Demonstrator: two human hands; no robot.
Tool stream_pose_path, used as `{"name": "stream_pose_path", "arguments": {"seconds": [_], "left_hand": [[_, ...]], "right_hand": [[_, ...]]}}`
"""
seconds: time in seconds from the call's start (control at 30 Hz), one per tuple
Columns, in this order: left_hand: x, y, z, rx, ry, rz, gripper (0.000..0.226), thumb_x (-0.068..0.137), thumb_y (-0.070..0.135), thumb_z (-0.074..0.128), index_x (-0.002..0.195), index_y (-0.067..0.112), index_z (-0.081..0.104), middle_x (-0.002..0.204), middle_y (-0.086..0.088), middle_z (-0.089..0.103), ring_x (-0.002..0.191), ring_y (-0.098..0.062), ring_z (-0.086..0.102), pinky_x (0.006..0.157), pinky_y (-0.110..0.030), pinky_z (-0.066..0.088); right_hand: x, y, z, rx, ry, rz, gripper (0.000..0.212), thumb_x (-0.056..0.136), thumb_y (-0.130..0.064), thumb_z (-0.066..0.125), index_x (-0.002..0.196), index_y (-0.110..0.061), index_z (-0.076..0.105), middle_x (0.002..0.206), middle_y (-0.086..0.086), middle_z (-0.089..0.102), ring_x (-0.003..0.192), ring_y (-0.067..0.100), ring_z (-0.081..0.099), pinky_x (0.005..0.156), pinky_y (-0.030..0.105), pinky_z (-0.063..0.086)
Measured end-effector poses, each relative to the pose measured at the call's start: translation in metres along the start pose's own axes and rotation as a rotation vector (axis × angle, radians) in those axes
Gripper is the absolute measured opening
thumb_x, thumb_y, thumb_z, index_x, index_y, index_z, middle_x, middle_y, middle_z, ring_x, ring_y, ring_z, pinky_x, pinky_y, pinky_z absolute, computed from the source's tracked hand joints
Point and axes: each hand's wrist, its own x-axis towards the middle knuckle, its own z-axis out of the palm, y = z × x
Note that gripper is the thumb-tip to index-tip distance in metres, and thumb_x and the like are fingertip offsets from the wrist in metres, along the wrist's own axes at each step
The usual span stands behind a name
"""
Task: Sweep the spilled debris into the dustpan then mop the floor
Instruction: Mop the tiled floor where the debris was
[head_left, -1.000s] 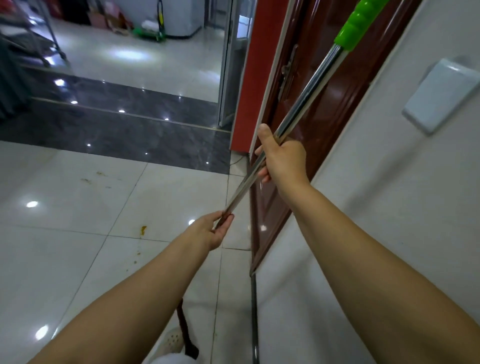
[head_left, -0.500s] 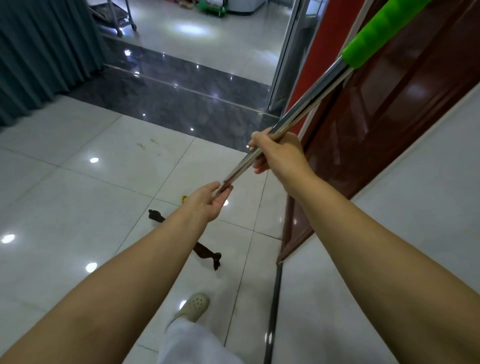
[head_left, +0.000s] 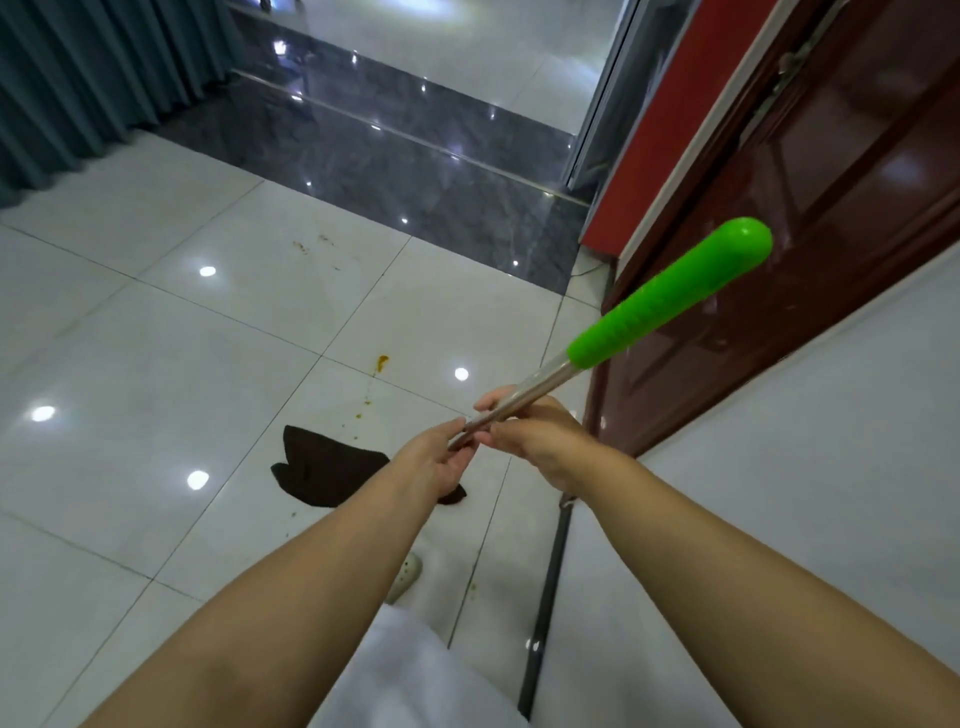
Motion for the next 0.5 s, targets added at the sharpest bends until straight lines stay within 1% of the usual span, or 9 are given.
{"name": "stream_pose_path", "arguments": {"seconds": [0.03,0.1,0.17,0.23,0.3,0.33,0.4,0.47,0.5], "left_hand": [[0.003,-0.006,-0.002,0.008,-0.011,-0.013,0.011,0.091,0.002,0.059,0.087,-0.008,0.057,0.104,-0.024,0.058,0.08,-0.027,0.064,0.078,-0.029,0.051],[0.006,-0.015,-0.002,0.021,-0.027,-0.029,0.01,0.092,-0.001,0.056,0.084,-0.007,0.056,0.099,-0.023,0.058,0.085,-0.027,0.063,0.083,-0.029,0.05],[0.007,-0.021,-0.001,0.004,-0.037,-0.046,0.007,0.092,-0.004,0.054,0.086,-0.008,0.055,0.094,-0.024,0.056,0.087,-0.029,0.062,0.084,-0.03,0.051],[0.005,-0.025,0.0,-0.035,-0.039,-0.071,0.007,0.091,-0.007,0.051,0.085,-0.007,0.052,0.089,-0.024,0.053,0.074,-0.027,0.059,0.069,-0.026,0.057],[0.004,-0.027,-0.001,-0.025,-0.022,-0.086,0.007,0.091,-0.008,0.049,0.084,-0.006,0.05,0.086,-0.023,0.053,0.067,-0.025,0.056,0.051,-0.026,0.056],[0.003,-0.029,-0.001,0.001,-0.014,-0.087,0.006,0.091,-0.007,0.049,0.085,-0.006,0.051,0.085,-0.022,0.054,0.068,-0.024,0.057,0.049,-0.026,0.055],[0.001,-0.03,-0.005,0.035,-0.008,-0.08,0.005,0.09,-0.006,0.05,0.086,-0.005,0.051,0.083,-0.021,0.055,0.068,-0.025,0.058,0.048,-0.027,0.055],[0.0,-0.029,-0.01,0.048,-0.011,-0.064,0.008,0.089,-0.005,0.05,0.082,-0.004,0.051,0.077,-0.019,0.055,0.067,-0.025,0.059,0.044,-0.027,0.055],[0.0,-0.027,-0.012,0.058,-0.021,-0.051,0.008,0.089,-0.004,0.05,0.081,-0.003,0.051,0.076,-0.019,0.055,0.067,-0.025,0.059,0.046,-0.027,0.056]], "right_hand": [[-0.001,0.002,-0.003,0.074,0.013,0.046,0.032,0.084,0.015,0.046,0.093,-0.006,0.067,0.095,0.021,0.066,0.098,0.029,0.067,0.091,0.036,0.055],[-0.006,0.0,-0.015,0.258,0.047,0.147,0.023,0.089,0.011,0.045,0.101,0.007,0.064,0.105,0.031,0.062,0.098,0.036,0.066,0.083,0.04,0.058],[-0.016,-0.009,-0.03,0.536,0.027,0.262,0.019,0.093,-0.001,0.048,0.105,0.011,0.057,0.118,0.036,0.056,0.101,0.05,0.062,0.081,0.052,0.056],[-0.025,-0.018,-0.039,0.75,-0.031,0.388,0.032,0.092,-0.008,0.051,0.121,0.007,0.048,0.127,0.043,0.045,0.103,0.059,0.057,0.081,0.057,0.054],[-0.033,-0.025,-0.037,0.757,-0.075,0.508,0.064,0.083,-0.003,0.054,0.14,0.012,0.03,0.125,0.051,0.039,0.088,0.052,0.066,0.07,0.047,0.06],[-0.036,-0.027,-0.034,0.761,-0.096,0.541,0.073,0.077,0.001,0.052,0.143,0.016,0.023,0.124,0.052,0.038,0.074,0.043,0.07,0.06,0.038,0.061],[-0.04,-0.028,-0.027,0.846,-0.097,0.599,0.074,0.075,0.006,0.044,0.145,0.015,0.021,0.133,0.049,0.03,0.049,0.026,0.066,0.041,0.024,0.055],[-0.042,-0.028,-0.022,0.889,-0.083,0.676,0.069,0.075,0.007,0.037,0.143,0.013,0.025,0.14,0.04,0.03,0.037,0.019,0.056,0.032,0.02,0.046],[-0.043,-0.029,-0.019,0.854,-0.086,0.701,0.067,0.075,0.007,0.036,0.141,0.013,0.028,0.141,0.035,0.033,0.034,0.017,0.053,0.03,0.019,0.044]]}}
